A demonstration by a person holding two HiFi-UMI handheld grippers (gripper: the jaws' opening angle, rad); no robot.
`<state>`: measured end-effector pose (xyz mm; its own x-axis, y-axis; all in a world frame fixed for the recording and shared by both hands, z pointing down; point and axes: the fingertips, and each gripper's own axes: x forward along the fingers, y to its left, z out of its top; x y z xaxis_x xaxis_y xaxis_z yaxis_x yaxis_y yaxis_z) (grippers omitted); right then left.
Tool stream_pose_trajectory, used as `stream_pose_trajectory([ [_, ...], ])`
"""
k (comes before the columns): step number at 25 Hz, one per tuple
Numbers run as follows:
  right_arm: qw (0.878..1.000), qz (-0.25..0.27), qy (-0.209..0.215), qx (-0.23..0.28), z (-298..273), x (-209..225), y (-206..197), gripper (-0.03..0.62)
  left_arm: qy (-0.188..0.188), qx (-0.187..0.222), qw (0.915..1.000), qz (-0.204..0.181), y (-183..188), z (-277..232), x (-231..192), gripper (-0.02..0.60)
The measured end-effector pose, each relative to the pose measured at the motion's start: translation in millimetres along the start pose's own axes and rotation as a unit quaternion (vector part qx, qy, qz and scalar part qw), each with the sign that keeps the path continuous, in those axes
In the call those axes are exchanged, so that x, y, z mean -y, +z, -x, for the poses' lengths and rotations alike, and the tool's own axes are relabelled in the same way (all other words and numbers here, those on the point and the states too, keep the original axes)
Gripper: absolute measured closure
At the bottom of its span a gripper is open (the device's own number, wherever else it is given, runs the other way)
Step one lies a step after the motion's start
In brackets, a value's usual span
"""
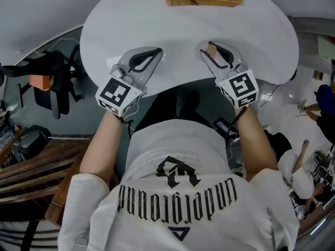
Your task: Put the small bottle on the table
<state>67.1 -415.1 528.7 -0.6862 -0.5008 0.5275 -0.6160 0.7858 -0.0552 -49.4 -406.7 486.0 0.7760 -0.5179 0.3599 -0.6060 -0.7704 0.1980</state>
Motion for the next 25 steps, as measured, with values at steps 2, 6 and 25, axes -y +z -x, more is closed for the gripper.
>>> stream_pose_trajectory([
  [2,1.000,0.001,0.000,-0.008,-9,5,-6,0.456,-0.001,-0.004,1.0000,0.003,-4,-5,-7,0.574],
  [6,1.000,0.007,0.002,-0.021,-21,12,-11,0.456,-0.005,-0.011,0.9999,0.011,-5,-13,-14,0.574],
  [25,0.996,0.015,-0.004,-0.090,-61,37,-54,0.454,-0.032,-0.040,0.9982,0.032,-22,-37,-27,0.574],
])
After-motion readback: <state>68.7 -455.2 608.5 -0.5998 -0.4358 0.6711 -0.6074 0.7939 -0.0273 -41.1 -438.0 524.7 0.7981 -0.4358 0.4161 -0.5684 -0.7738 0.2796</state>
